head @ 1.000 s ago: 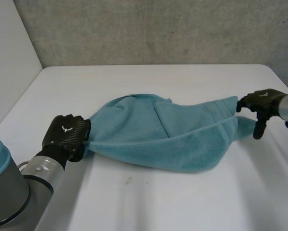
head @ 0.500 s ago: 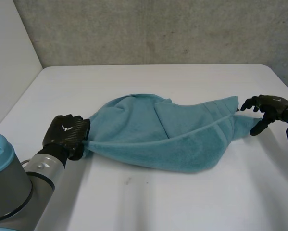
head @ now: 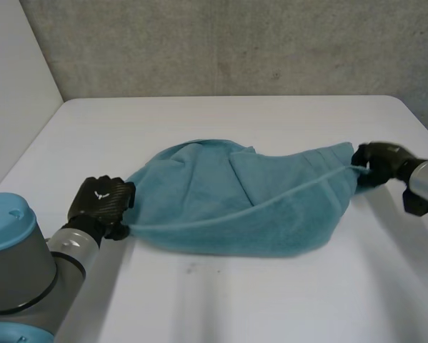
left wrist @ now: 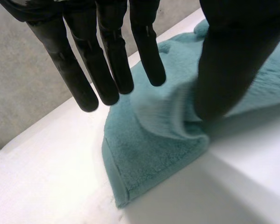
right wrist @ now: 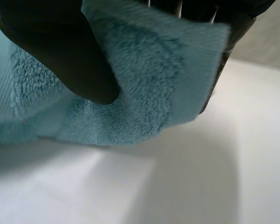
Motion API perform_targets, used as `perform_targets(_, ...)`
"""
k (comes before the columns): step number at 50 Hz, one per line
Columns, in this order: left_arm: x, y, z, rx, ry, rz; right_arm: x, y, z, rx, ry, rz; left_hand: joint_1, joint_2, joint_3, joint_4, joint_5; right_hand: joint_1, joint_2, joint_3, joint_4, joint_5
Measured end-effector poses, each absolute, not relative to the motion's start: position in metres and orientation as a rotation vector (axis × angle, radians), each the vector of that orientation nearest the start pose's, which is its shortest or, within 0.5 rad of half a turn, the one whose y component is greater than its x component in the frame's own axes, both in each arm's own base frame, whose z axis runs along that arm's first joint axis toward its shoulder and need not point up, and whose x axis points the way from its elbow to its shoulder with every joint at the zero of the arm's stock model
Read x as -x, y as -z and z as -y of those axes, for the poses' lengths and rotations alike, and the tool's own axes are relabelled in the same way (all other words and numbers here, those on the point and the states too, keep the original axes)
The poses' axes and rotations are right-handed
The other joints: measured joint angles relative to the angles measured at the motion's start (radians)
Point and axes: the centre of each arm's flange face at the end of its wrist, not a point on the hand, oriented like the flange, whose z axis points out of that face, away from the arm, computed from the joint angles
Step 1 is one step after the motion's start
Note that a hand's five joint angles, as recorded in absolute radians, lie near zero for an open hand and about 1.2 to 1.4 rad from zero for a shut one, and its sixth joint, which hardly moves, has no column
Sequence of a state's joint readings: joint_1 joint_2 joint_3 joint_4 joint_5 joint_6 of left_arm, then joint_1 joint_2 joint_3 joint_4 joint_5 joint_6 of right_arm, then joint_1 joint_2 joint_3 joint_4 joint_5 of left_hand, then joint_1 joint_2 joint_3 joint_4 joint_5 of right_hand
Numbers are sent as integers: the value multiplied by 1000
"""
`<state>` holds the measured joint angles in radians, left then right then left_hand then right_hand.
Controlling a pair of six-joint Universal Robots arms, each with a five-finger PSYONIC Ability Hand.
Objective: Fold the laundry
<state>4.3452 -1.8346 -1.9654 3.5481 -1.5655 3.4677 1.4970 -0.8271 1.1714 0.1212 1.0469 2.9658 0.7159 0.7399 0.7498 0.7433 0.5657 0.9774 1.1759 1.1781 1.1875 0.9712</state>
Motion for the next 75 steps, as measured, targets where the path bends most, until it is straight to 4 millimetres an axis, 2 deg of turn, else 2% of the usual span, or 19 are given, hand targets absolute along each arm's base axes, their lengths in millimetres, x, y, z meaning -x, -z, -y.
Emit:
perform_targets(1, 230, -151, 234, -852, 1940, -2356, -145, -156, 411, 481, 1552, -2324, 0, 0, 0, 0, 0, 0, 0, 0, 0, 0)
perform_targets(2, 230, -151, 234, -852, 1940, -2356, -145, -156, 411, 481, 1552, -2324, 0, 0, 0, 0, 0, 0, 0, 0, 0, 0)
perform_targets(5, 226, -148, 241, -830, 1926, -2363, -136, -184, 407, 420, 1649, -2299, -47, -79, -88, -85, -88, 0, 0, 0, 0, 0)
perform_targets(6, 226, -148, 241, -830, 1926, -2363, -136, -184, 407, 420, 1649, -2299, -47, -79, -88, -85, -88, 0, 0, 0, 0, 0)
perform_targets(8, 224, -146, 246, -821, 1919, -2371, -127, -209, 400, 387, 1727, -2281, -64, -97, -105, -102, -104, 0, 0, 0, 0, 0)
perform_targets(15, 220, -144, 254, -811, 1918, -2381, -111, -246, 384, 362, 1851, -2255, -210, -229, -234, -238, -240, 0, 0, 0, 3, 0)
perform_targets(18, 218, -145, 256, -800, 1919, -2379, -100, -260, 379, 340, 1925, -2245, -325, -349, -354, -364, -361, 0, 0, 2, 5, 0)
perform_targets(23, 212, -150, 260, -778, 1927, -2365, -77, -274, 379, 291, 2016, -2246, -339, -378, -385, -385, -388, 0, 0, 3, 5, 0)
perform_targets(28, 207, -153, 264, -793, 1932, -2370, -64, -270, 380, 267, 2026, -2271, -339, -378, -385, -385, -389, 0, 0, 3, 5, 0)
perform_targets(43, 214, -131, 271, -949, 1866, -2490, -64, -231, 383, 361, 1925, -2385, -224, -244, -255, -243, -237, 0, 0, 3, 5, 9)
perform_targets(75, 218, -108, 283, -1074, 1777, -2431, -68, -211, 382, 424, 1865, -2436, -212, -234, -243, -233, -227, 0, 0, 3, 5, 12)
